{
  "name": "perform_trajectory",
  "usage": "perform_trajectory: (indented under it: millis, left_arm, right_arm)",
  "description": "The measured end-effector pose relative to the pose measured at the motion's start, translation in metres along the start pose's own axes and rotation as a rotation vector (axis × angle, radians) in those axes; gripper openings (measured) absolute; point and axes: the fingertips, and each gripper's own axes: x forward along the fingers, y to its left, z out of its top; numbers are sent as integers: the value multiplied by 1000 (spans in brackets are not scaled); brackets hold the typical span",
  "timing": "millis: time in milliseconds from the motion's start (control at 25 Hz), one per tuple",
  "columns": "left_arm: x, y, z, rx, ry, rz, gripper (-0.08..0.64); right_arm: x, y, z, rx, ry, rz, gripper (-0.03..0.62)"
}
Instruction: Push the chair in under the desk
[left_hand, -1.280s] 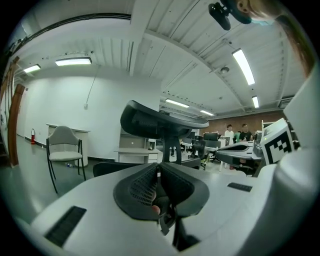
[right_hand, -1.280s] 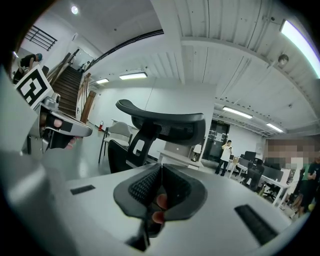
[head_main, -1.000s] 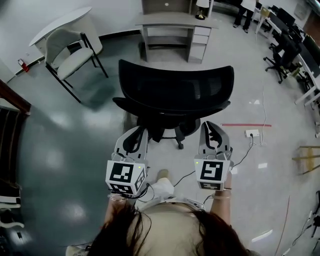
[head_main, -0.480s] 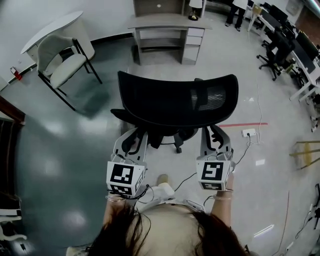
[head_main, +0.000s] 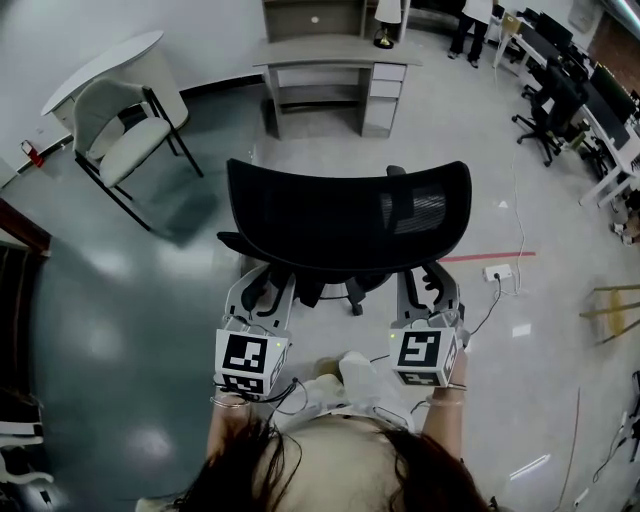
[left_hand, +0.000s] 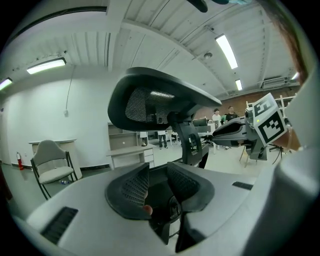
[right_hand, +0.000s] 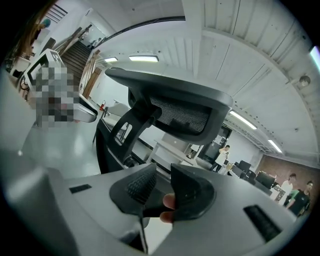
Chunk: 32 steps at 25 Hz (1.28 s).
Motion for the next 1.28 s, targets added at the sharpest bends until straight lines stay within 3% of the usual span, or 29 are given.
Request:
perform_trajectory:
  millis: [480,1120,1280]
  left_arm:
    - [9,4,-9,55,68,130,131]
    - [38,29,-19,284,176,205,175]
    - [42,31,-26,386,225,223,187]
  right_arm:
    - [21,-2,-8,-94,-14,93,118]
    - [52,4,-25,-207,35,142,174]
    - [53,9,-30,-232,48,160,192]
